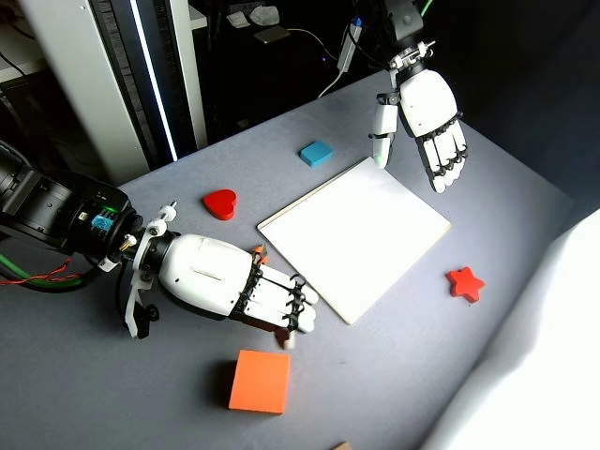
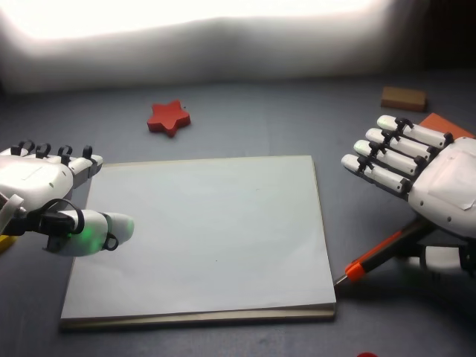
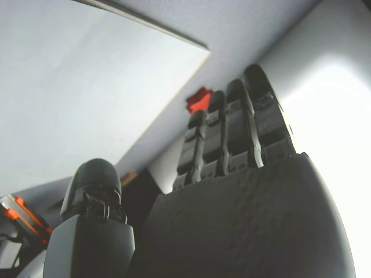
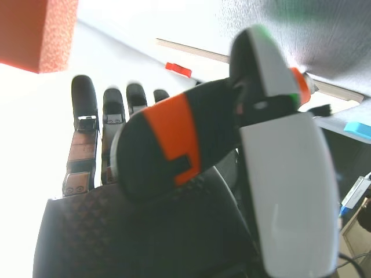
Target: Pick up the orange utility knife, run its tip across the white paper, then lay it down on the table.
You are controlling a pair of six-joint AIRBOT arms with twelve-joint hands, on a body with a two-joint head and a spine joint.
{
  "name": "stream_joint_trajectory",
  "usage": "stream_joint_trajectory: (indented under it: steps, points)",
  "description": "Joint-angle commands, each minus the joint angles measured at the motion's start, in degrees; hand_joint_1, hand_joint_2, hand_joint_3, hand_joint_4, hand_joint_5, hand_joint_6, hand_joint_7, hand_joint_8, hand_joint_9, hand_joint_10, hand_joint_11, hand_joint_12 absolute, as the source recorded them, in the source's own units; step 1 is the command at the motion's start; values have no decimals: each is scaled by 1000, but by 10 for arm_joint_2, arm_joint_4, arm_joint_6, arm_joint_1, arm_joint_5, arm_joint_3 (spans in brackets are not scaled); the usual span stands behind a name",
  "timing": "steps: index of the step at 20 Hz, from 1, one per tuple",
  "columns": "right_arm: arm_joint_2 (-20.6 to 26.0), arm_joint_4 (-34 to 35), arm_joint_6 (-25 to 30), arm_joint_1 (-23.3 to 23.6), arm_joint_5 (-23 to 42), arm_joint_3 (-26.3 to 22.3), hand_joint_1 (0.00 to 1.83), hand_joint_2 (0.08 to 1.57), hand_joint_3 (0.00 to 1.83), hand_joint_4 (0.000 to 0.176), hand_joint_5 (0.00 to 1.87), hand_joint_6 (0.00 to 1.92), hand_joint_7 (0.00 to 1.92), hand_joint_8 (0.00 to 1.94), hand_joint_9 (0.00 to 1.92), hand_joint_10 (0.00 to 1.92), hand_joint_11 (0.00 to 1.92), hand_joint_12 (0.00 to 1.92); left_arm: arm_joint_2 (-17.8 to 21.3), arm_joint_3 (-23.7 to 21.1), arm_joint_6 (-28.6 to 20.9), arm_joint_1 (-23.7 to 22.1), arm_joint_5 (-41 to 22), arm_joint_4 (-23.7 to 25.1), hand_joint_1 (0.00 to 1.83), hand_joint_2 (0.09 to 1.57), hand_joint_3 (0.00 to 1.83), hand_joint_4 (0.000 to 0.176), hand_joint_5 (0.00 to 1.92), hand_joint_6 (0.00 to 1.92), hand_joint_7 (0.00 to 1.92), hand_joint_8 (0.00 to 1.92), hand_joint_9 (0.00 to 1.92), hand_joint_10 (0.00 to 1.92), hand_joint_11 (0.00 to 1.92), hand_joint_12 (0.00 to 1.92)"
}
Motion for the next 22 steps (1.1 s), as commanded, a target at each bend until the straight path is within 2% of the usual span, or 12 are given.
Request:
stream_joint_trajectory:
  steps: [1, 3, 4, 10, 12, 13, 15, 20, 22]
  points:
    - [6, -6, 0, 1, 74, -1, 527, 1004, 0, 0, 0, 0, 0, 0, 0, 0, 0, 1, 4, 2, -3, -4, -27, 30, 0, 1249, 0, 51, 15, 2, 125, 4, 126, 10, 0, 564]
    - [8, -9, 2, 2, 75, -3, 515, 979, 0, 0, 0, 0, 0, 0, 0, 0, 0, 0, 4, 3, -4, -4, -27, 30, 0, 1252, 1, 49, 0, 0, 111, 7, 108, 11, 0, 472]
    - [10, -10, 3, 2, 76, -4, 516, 968, 0, 0, 0, 0, 0, 0, 0, 0, 0, 0, 4, 3, -5, -4, -27, 30, 0, 1246, 0, 55, 8, 2, 116, 5, 113, 10, 0, 495]
    - [34, -10, 12, 15, 81, -26, 494, 937, 0, 0, 0, 0, 0, 0, 0, 0, 0, 0, 4, 2, -6, -5, -27, 30, 0, 1246, 0, 50, 1, 0, 119, 2, 114, 5, 0, 513]
    - [55, -10, 18, 19, 80, -45, 473, 931, 0, 0, 0, 0, 0, 0, 0, 0, 0, 0, 4, 2, -6, -5, -27, 30, 0, 1252, 1, 47, 1, 0, 100, 0, 96, 0, 0, 500]
    - [64, -10, 23, 20, 80, -52, 449, 928, 0, 0, 0, 0, 0, 0, 0, 0, 0, 0, 4, 2, -6, -6, -27, 30, 0, 1246, 0, 47, 18, 5, 115, 4, 113, 6, 0, 563]
    - [82, -10, 28, 19, 88, -66, 427, 918, 0, 0, 0, 0, 0, 0, 0, 0, 0, 0, 5, 2, -6, -13, -27, 30, 0, 1249, 0, 47, 0, 0, 95, 3, 93, 4, 0, 474]
    - [158, -10, 69, -18, 139, -121, 336, 917, 0, 0, 0, 0, 0, 0, 0, 0, 0, 0, -4, -7, 27, -63, -27, 30, 0, 1241, 0, 52, 11, 1, 132, 4, 127, 9, 0, 566]
    - [184, -10, 87, -30, 156, -138, 153, 953, 0, 0, 0, 0, 0, 0, 0, 0, 0, 0, -5, -16, 28, -60, -27, 30, 0, 1241, 0, 52, 6, 3, 123, 1, 116, 3, 0, 533]
